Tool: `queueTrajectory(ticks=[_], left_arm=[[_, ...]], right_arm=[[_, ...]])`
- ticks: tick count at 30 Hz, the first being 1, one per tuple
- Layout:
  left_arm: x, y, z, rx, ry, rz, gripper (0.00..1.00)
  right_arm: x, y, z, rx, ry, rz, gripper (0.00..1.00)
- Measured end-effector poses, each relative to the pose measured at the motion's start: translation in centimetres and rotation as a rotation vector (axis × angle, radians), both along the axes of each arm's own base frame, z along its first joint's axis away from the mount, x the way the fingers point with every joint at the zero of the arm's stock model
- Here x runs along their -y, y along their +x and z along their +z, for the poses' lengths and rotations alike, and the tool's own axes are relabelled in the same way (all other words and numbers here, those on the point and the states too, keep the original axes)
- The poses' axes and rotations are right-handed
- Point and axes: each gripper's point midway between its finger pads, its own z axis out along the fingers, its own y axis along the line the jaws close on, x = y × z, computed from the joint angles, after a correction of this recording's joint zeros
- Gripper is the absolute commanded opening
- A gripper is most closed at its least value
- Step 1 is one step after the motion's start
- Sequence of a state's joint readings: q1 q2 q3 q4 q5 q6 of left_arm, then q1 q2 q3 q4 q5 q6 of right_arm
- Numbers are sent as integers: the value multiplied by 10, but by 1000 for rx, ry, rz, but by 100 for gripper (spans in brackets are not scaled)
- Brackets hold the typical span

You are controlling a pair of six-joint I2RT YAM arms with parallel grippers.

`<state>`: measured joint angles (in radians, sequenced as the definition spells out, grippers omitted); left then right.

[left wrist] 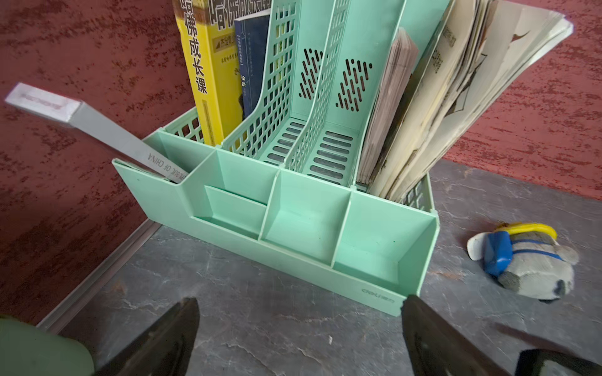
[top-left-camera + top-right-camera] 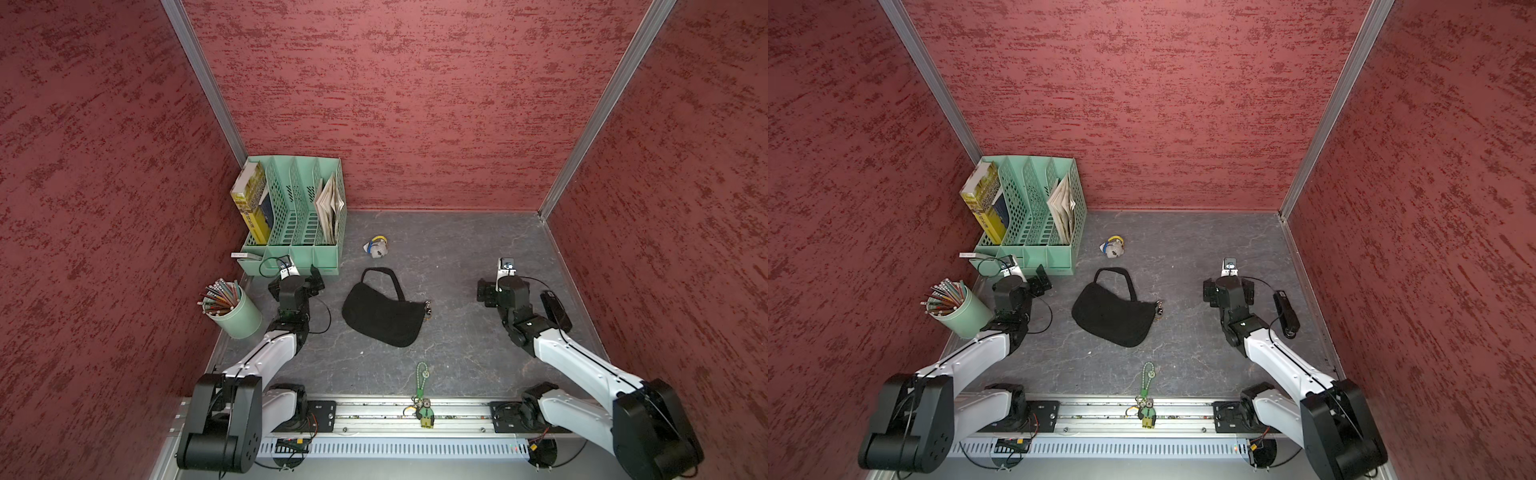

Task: Remove the decoration from the bag
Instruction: Reset both arms

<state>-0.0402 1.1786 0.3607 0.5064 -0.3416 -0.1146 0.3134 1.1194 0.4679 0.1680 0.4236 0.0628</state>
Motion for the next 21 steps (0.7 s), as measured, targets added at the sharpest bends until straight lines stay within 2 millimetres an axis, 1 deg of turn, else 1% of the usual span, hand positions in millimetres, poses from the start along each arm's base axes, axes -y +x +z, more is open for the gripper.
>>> queueTrajectory(ticks=[3,5,9,13,16,21], left_arm=[[-2,5,-12,7,21,-5,100],[-1,9,-26,-3,25,-16,100],[2,16,-42,-23,27,-45,100],[7,22,-36,4,34,-78,100],[11,25,-31,22,38,-105,100],[18,34,-30,30,37,-148,100]], right_arm=[[17,18,2,61,-4,-37,98],[30,28,-8,85,-5,-59,98],[41,38,-33,71,-12,-60,98],[48,49,-42,93,28,-43,98],[54,51,-44,116,49,-42,98],[51,54,-37,155,70,-14,98]])
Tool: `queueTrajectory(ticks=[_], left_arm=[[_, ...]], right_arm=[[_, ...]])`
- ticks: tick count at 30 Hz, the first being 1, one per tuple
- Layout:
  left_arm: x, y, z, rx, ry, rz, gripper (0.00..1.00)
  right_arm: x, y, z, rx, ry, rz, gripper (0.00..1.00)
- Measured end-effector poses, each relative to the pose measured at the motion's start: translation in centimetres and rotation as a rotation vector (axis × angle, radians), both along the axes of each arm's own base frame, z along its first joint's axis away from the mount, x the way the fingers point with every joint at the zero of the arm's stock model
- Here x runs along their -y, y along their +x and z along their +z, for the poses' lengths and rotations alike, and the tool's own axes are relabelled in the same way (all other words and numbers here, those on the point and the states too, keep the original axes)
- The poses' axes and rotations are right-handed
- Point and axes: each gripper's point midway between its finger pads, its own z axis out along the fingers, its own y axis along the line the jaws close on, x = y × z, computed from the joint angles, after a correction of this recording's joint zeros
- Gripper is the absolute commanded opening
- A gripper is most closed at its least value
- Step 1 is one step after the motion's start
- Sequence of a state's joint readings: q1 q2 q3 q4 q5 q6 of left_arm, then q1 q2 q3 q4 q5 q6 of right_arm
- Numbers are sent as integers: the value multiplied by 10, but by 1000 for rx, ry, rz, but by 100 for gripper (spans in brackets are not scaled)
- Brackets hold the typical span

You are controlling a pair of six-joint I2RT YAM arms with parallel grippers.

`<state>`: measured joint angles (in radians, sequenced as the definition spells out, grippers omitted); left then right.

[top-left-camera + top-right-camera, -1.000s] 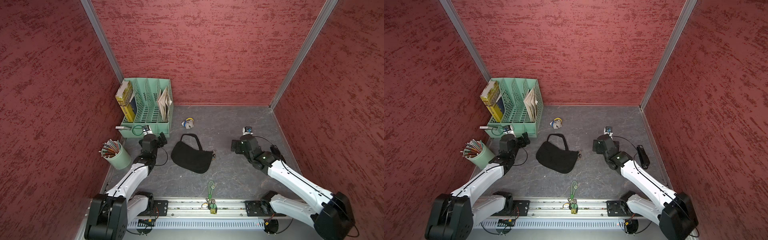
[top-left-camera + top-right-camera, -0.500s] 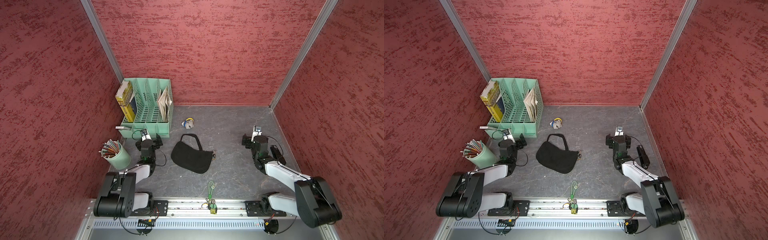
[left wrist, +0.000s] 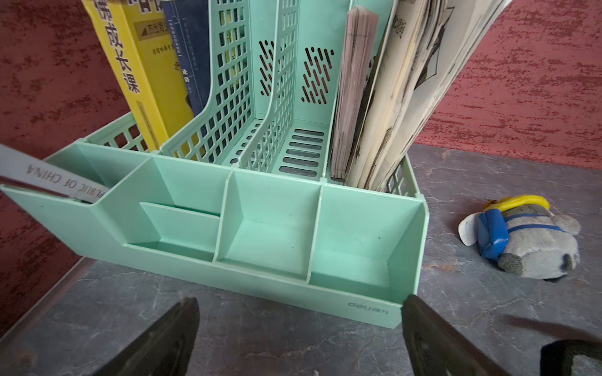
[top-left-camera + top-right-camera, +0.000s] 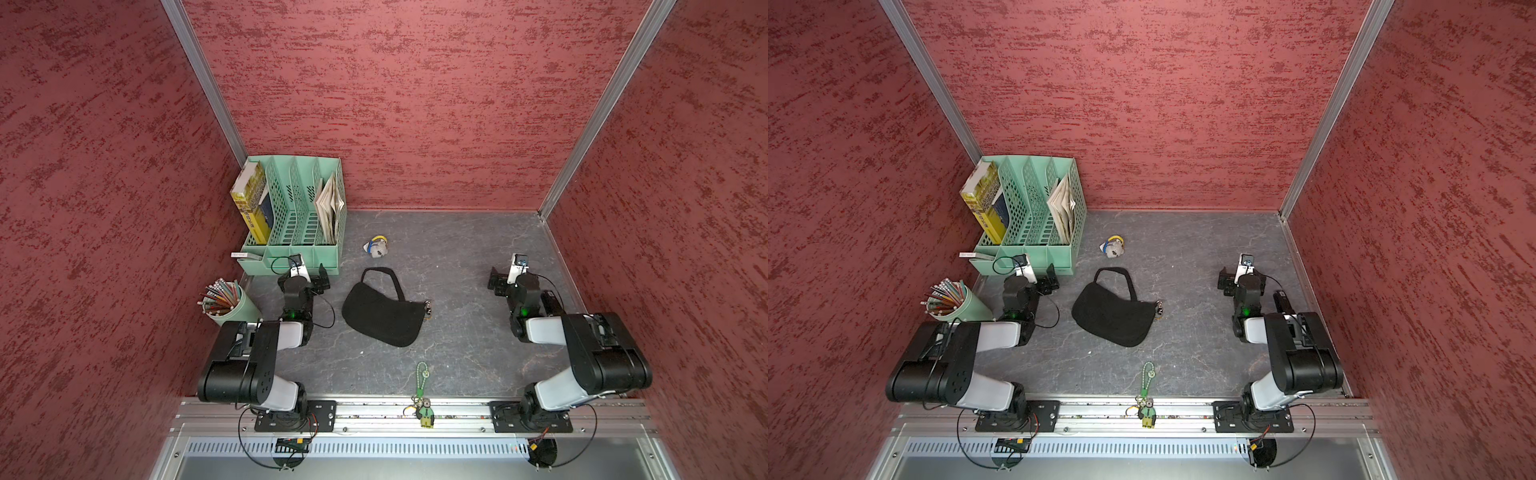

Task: Remove the decoration from the bag
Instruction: Reset both arms

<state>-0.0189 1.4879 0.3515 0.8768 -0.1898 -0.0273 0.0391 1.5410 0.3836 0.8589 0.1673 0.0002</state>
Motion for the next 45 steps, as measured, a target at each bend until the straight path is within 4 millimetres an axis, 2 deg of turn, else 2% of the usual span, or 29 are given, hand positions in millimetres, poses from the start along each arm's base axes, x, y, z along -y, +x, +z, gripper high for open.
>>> queueTrajectory(ticks=[6,45], left_arm=[[2,2,-12,-25,-4,-20,100],[3,4,-5,2,9,-29,100]], right_arm=[[-3,2,5,21,6,17,98],[-4,3,8,34,8,25,99]])
